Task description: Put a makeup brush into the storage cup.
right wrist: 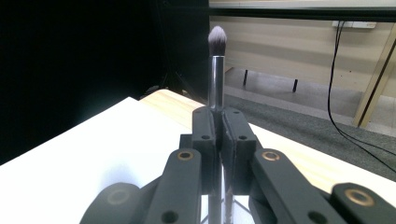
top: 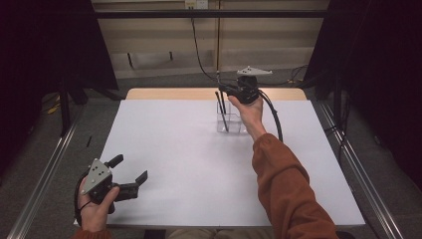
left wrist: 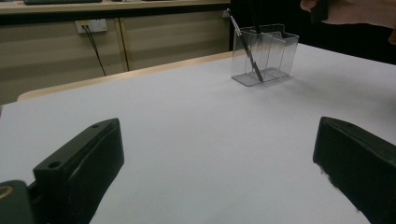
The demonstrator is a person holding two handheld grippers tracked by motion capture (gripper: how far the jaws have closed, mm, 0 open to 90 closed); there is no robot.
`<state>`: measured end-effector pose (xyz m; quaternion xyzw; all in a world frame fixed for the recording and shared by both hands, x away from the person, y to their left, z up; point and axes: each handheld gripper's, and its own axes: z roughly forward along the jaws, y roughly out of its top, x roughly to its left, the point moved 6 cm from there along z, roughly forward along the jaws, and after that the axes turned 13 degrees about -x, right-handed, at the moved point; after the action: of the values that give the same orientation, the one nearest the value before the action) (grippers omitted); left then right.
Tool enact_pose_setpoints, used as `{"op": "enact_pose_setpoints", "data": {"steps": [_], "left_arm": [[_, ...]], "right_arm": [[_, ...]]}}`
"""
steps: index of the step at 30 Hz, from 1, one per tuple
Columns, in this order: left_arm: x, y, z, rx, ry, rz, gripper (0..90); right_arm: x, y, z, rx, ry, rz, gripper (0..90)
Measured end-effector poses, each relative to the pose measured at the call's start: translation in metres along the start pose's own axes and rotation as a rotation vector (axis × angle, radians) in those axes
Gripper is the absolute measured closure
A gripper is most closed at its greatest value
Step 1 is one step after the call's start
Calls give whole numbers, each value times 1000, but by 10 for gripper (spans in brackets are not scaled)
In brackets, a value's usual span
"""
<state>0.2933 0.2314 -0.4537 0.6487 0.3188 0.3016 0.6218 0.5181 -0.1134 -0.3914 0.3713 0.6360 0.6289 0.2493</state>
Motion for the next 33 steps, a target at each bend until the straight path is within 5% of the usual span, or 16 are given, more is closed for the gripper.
{"op": "enact_pose_setpoints", "data": {"steps": [33], "left_arm": [[0,0,0,1,1,1,19]], "right_arm": [[-3,-28,-3,48,2,17,840]]}}
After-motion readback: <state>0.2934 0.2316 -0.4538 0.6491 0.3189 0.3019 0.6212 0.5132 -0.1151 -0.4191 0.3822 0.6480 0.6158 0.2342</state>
